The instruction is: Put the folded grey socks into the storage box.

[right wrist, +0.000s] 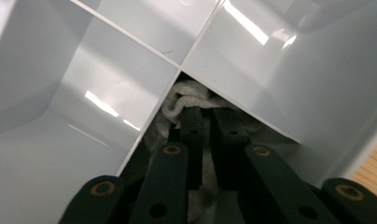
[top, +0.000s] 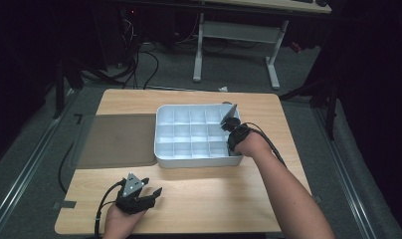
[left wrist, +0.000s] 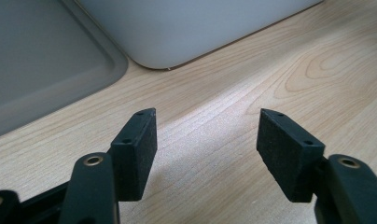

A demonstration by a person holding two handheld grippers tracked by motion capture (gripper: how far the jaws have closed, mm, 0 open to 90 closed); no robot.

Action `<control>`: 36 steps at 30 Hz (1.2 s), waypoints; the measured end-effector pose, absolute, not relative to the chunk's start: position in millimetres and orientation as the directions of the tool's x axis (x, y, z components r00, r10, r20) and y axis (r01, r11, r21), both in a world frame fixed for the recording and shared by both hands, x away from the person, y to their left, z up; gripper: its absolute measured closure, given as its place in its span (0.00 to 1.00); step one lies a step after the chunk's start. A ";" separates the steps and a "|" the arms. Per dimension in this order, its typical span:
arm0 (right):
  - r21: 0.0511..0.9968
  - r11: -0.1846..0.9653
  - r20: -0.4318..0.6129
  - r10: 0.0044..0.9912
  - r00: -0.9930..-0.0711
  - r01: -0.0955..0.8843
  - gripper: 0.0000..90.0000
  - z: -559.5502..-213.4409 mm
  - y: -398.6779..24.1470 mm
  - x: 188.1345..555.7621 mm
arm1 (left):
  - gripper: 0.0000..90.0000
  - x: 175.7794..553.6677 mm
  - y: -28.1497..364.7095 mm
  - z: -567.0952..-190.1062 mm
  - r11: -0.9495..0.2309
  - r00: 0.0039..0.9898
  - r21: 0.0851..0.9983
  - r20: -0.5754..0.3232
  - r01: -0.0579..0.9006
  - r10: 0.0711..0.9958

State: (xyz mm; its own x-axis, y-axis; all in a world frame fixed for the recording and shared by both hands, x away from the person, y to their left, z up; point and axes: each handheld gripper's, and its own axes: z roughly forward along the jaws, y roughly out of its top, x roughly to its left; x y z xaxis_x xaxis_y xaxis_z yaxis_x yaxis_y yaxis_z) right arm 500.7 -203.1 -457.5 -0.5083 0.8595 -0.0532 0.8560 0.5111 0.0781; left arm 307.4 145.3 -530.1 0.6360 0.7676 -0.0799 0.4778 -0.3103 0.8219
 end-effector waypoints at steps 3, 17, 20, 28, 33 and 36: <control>0.105 0.523 -0.044 0.852 -0.521 0.846 0.91 -448.0 -207.0 499.8 | 0.43 307.8 145.6 -530.1 -0.309 0.635 0.822 -0.081 0.478 0.768; 0.274 0.498 -0.027 0.859 -0.511 0.823 0.83 -406.3 -224.8 475.4 | 0.43 307.5 145.8 -529.4 -0.299 0.641 0.826 -0.095 0.478 0.762; 0.313 0.488 -0.021 0.862 -0.507 0.815 0.80 -401.7 -230.5 467.2 | 0.43 306.7 146.4 -529.1 -0.304 0.642 0.824 -0.091 0.478 0.761; 0.443 0.456 -0.022 0.866 -0.499 0.772 0.76 -400.7 -240.1 446.8 | 0.43 307.0 149.4 -528.5 -0.295 0.639 0.825 -0.100 0.482 0.762; 0.530 0.412 -0.006 0.876 -0.482 0.741 0.75 -405.9 -248.0 433.0 | 0.43 305.9 150.7 -529.1 -0.293 0.639 0.828 -0.099 0.479 0.763; 0.558 0.415 -0.017 0.872 -0.490 0.719 0.75 -409.8 -249.7 420.9 | 0.43 305.6 152.0 -528.6 -0.291 0.637 0.828 -0.100 0.479 0.764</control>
State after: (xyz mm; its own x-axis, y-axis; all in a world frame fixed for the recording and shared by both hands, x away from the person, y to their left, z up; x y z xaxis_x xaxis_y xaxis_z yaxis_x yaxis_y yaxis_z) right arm 420.9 -249.7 -409.8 -0.4897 0.8717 -0.0171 0.7187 0.4147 0.5582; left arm 305.6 152.0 -528.6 0.6368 0.7645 -0.1000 0.4792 -0.2908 0.8281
